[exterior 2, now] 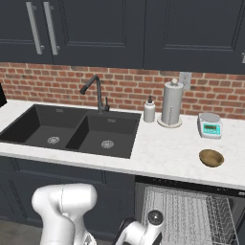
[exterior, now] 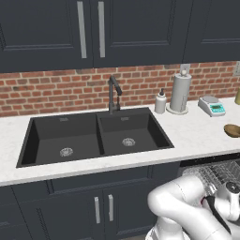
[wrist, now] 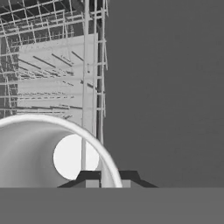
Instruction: Pick up the cup and bowl from the counter, place them in the dishwasher, and close the dishwasher door.
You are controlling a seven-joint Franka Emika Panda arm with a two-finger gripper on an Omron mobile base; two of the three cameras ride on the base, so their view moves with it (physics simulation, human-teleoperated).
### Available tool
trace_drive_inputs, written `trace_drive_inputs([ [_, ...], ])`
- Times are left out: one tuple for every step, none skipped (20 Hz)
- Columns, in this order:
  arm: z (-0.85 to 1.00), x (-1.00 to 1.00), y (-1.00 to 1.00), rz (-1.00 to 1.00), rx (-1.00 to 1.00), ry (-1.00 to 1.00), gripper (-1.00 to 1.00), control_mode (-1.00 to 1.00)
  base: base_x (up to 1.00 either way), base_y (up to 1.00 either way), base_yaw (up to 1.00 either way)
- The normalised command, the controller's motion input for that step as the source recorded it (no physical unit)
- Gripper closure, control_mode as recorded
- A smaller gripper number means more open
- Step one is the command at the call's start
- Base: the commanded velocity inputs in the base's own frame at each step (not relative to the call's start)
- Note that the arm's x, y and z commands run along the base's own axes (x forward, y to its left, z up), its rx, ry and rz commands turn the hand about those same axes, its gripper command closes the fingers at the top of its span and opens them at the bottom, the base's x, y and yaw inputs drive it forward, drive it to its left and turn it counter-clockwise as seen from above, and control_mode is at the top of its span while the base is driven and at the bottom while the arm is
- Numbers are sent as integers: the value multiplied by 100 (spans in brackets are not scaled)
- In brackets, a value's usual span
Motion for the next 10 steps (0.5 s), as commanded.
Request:
trace_drive_inputs([
  [-3, 0, -30, 0, 4, 0, 100, -100, 0, 0, 0],
  [0, -19, -35, 0, 8, 0, 100, -100, 0, 0, 0],
  [23, -37, -34, 0, 16, 0, 100, -100, 0, 0, 0],
  [36, -37, -40, 0, 22, 0, 100, -100, 0, 0, 0],
  [19, -41, -46, 0, 21, 0, 100, -100, 0, 0, 0],
  [0, -36, -54, 0, 16, 1, 100, -100, 0, 0, 0],
  [0, -41, -54, 0, 10, 1, 100, -100, 0, 0, 0],
  [0, -47, -63, 0, 8, 4, 100, -100, 0, 0, 0],
  [-7, -58, -69, 0, 6, 9, 100, -100, 0, 0, 0],
  [-6, -63, -70, 0, 5, 10, 100, -100, 0, 0, 0],
])
